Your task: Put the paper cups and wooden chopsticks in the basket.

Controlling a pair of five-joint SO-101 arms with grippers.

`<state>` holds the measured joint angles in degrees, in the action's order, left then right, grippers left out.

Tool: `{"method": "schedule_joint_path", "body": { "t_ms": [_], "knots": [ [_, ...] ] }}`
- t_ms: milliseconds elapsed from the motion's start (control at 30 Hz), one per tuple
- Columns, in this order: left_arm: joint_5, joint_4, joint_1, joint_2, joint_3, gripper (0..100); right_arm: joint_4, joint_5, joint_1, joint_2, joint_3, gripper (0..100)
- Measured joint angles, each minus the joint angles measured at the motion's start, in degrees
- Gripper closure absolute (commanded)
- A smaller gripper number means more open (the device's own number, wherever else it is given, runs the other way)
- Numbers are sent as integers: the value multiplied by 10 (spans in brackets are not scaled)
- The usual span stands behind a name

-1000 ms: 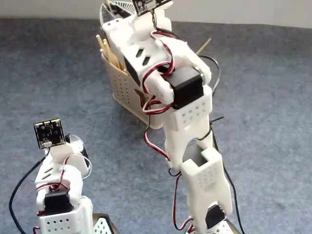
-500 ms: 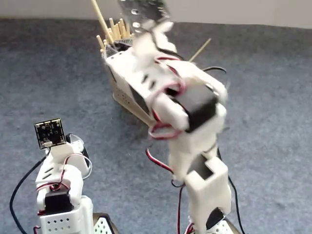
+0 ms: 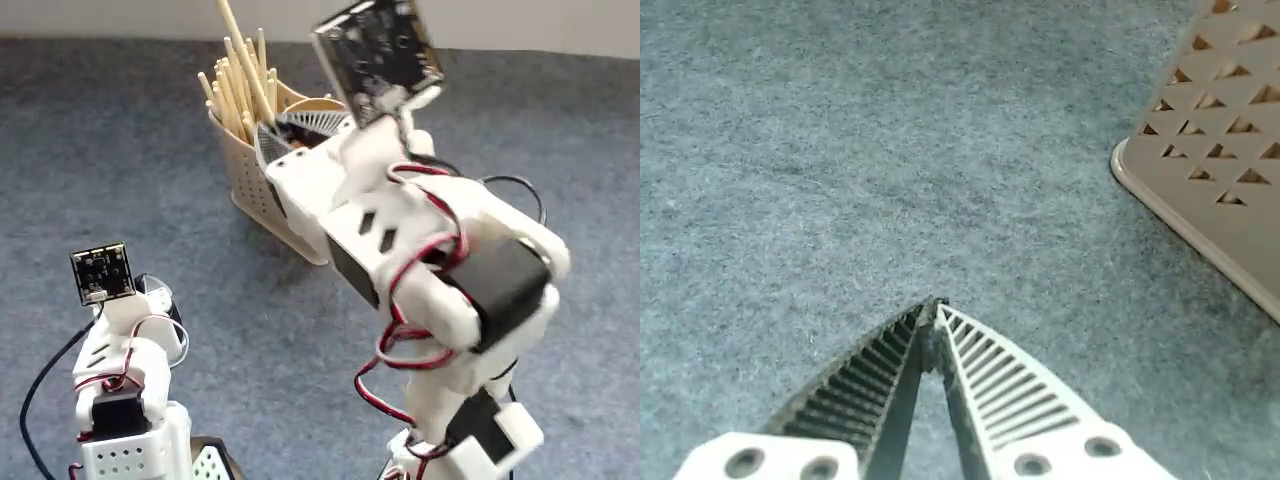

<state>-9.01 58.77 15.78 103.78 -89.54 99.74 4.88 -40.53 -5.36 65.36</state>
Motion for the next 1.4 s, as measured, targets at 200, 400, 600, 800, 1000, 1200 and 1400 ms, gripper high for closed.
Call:
{"method": "schedule_joint_path", "body": {
  "t_ms": [200, 400, 600, 800, 1000, 1200, 1400],
  "knots": [
    [0, 0, 0, 0, 0, 994, -122, 0, 0, -26, -112, 995],
    [0, 0, 0, 0, -12, 994, -306, 0, 0, -26, -200, 995],
    [0, 0, 0, 0, -12, 994, -389, 42, 0, -30, -334, 995],
    [0, 0, 0, 0, -12, 994, -433, 112, -4, -106, -455, 995],
    [0, 0, 0, 0, -12, 994, -658, 118, -4, -160, -638, 995],
    [0, 0, 0, 0, -12, 994, -957, 118, 10, -162, -801, 995],
    [0, 0, 0, 0, -12, 994, -1122, 118, 37, -123, -858, 992]
  ]
}}
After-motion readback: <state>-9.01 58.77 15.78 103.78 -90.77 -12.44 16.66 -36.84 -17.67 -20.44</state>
